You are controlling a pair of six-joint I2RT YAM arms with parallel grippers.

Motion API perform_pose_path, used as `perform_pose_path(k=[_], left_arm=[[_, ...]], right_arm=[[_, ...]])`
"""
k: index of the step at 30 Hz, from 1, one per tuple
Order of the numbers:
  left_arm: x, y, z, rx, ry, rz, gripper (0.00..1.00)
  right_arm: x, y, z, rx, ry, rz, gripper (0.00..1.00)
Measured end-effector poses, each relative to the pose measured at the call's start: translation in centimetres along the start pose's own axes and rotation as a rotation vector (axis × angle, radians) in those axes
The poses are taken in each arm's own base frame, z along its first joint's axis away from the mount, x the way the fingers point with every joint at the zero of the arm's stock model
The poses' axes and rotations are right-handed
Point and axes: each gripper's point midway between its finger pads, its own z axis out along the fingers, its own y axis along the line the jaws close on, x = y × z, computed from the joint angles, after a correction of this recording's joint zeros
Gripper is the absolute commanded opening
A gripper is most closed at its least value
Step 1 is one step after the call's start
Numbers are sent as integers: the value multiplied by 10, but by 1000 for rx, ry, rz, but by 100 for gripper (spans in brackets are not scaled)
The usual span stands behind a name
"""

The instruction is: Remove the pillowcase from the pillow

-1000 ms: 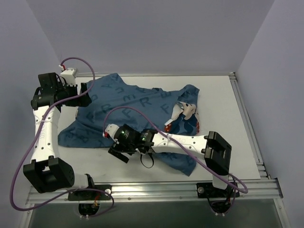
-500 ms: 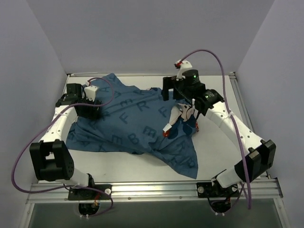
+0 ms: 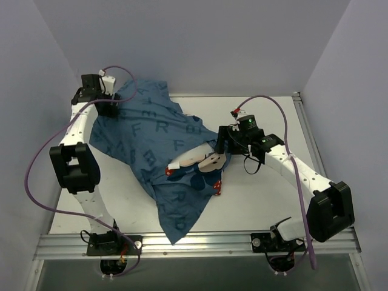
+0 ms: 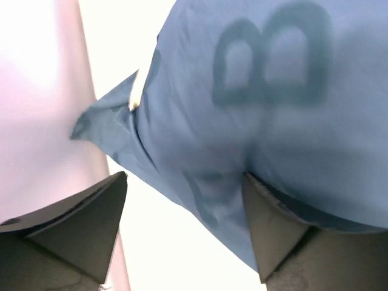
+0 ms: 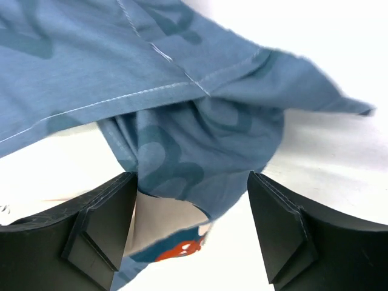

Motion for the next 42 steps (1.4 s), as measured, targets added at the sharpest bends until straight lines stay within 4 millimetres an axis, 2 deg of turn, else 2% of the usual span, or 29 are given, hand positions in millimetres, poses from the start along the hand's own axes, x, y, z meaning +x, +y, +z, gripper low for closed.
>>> perform_pose_path(k=[2, 5, 8, 10, 11, 12, 13, 14, 15, 16, 18, 19, 21, 27, 32, 34, 38, 42], left_arm=[[-13, -2, -15, 26, -41, -15, 91], [-32, -46, -59, 155, -113, 49, 95], [-49, -145, -140, 373, -253, 263, 97], [-46, -218, -202, 539, -359, 438, 96], [-38, -252, -231, 627, -402, 523, 92], [-27, -279, -256, 704, -427, 591, 84], [-15, -299, -274, 764, -436, 646, 72], [-5, -312, -284, 806, -432, 686, 70], [2, -321, -289, 829, -423, 718, 68], [8, -329, -289, 842, -406, 741, 67], [19, -343, -281, 852, -359, 774, 64], [27, -353, -273, 855, -325, 796, 61], [38, -368, -262, 857, -275, 826, 59], [62, -398, -233, 850, -169, 880, 57], [52, -413, -207, 794, -135, 865, 73], [47, -417, -201, 771, -139, 856, 73], [43, -420, -199, 767, -143, 831, 68], [36, -422, -208, 823, -149, 782, 66]], right_arm=[[-3, 5, -3, -22, -16, 9, 71], [-6, 9, -4, -44, -26, 23, 69], [-4, 16, -4, -69, -20, 31, 69], [-4, 20, -4, -84, -21, 40, 68], [-3, 24, -4, -91, -22, 42, 68], [-3, 29, -3, -100, -24, 44, 66], [-2, 34, -3, -112, -27, 44, 60], [-1, 37, -2, -121, -30, 46, 57], [1, 41, 0, -133, -34, 55, 53], [3, 43, 1, -140, -32, 62, 43], [10, 43, 5, -143, -24, 89, 28], [13, 41, 7, -138, -19, 107, 12], [21, 35, 11, -129, -11, 143, 0], [34, 29, 14, -136, -20, 226, 0], [29, 32, 4, -162, -58, 261, 0], [30, 30, 2, -161, -61, 271, 0], [36, 25, 4, -148, -51, 289, 0], [39, 24, 4, -150, -54, 300, 0]])
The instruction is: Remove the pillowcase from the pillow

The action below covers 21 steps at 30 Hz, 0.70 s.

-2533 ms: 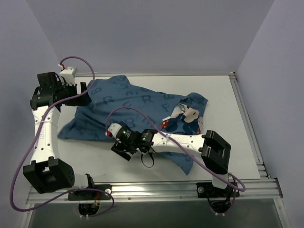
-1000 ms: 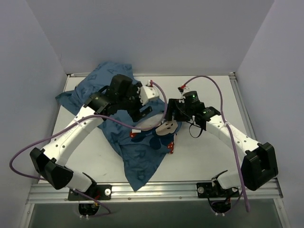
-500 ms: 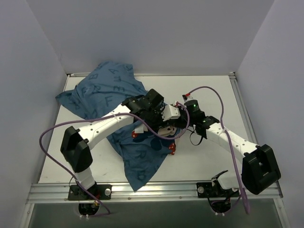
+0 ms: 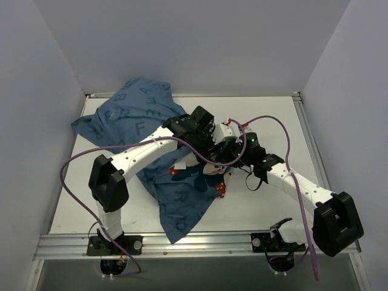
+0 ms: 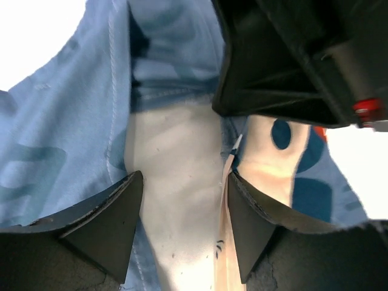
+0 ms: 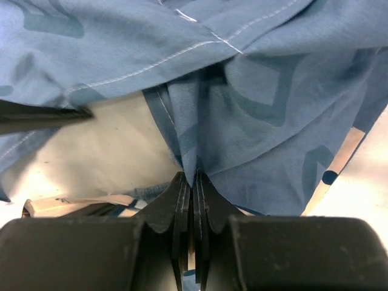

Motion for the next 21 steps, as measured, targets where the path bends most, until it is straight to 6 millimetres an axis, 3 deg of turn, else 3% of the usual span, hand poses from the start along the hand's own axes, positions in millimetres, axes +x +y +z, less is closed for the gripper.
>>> perform_pose_path(k=[4, 9, 15, 18, 21], left_arm=[[-10, 1, -5, 27, -44, -31, 66], [-5, 7, 0, 36, -31, -70, 66], [-2, 13, 12, 40, -3, -74, 65], [-1, 7, 14, 46, 9, -26, 63], [6, -12, 19, 63, 33, 62, 61]], right_arm=[[7, -5, 0, -11, -10, 21, 0], [21, -9, 1, -40, 4, 78, 0], [16, -9, -2, -43, -11, 103, 0], [12, -8, -4, -48, -24, 114, 0], [9, -10, -5, -42, -30, 125, 0]])
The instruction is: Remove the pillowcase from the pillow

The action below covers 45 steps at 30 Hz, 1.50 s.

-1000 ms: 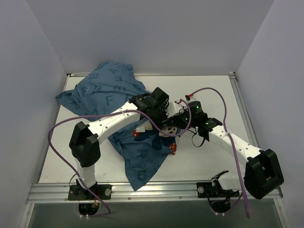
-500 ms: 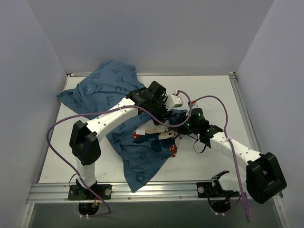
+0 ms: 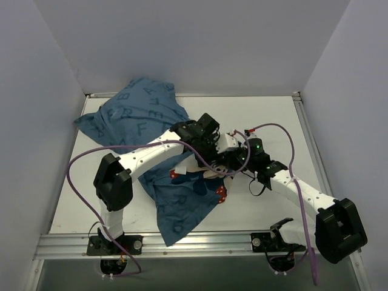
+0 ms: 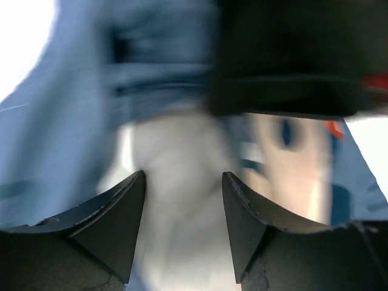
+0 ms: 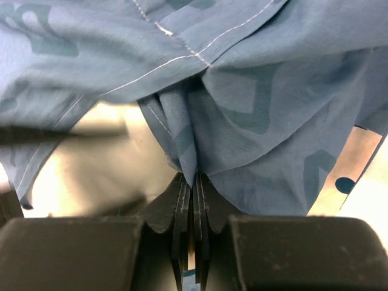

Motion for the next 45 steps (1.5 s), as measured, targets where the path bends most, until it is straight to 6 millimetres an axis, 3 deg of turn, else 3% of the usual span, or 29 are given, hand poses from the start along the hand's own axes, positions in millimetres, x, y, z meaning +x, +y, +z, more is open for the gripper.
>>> perform_pose_path(k=[4, 7, 10, 14, 19, 22, 34, 39, 45], left_arm=[[-4, -41, -1, 36, 11, 136, 59], [-9, -57, -3, 55, 9, 176, 56], [-7, -52, -2, 39, 18, 184, 55], [-1, -37, 1, 20, 39, 159, 65], [0, -7, -2, -47, 44, 103, 66], [-3, 1, -8, -48, 20, 69, 65], [-39, -5, -30, 46, -95, 5, 58], [-33, -4, -13, 63, -60, -15, 48], [-22, -19, 2, 74, 4, 32, 48]], right_arm=[[-3, -3, -1, 10, -3, 11, 0], [-7, -2, -1, 11, -11, 12, 0], [-9, -3, -2, 18, -15, 15, 0], [-8, -4, -2, 25, -16, 18, 0], [-13, -6, -4, 33, -33, 24, 0], [-14, -6, -4, 32, -38, 24, 0], [-2, -18, -8, 50, -25, 43, 0], [-4, -16, -10, 46, -33, 41, 0], [-4, -17, -10, 49, -35, 41, 0]])
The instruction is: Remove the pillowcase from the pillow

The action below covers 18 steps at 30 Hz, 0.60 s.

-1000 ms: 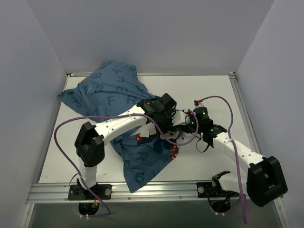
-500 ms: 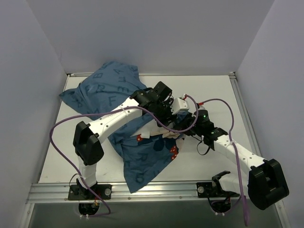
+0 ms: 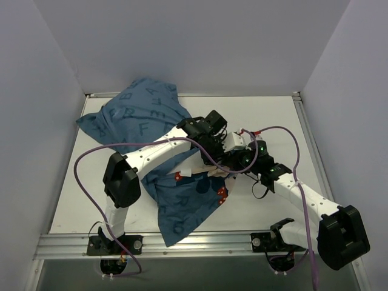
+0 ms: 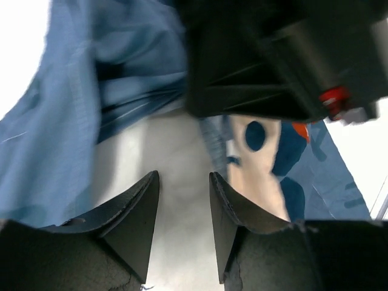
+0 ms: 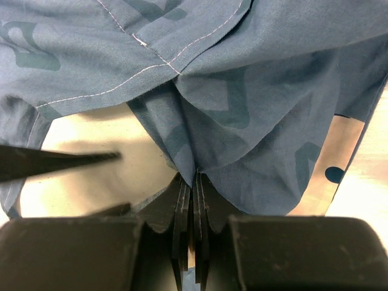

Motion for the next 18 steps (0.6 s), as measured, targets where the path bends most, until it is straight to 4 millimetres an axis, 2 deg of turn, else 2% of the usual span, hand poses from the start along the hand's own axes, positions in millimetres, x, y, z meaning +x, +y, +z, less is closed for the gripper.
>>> perform_pose_path(k=[6, 13, 18], left_arm=[[13, -8, 13, -20, 62, 60, 56], [18, 12, 9, -95, 81, 56, 56], [17, 28, 11, -171, 77, 83, 65]], right_arm=[[1, -2, 0, 6, 3, 3, 0], [-12, -2, -2, 21, -23, 16, 0], [-26, 1, -4, 28, -59, 22, 0]])
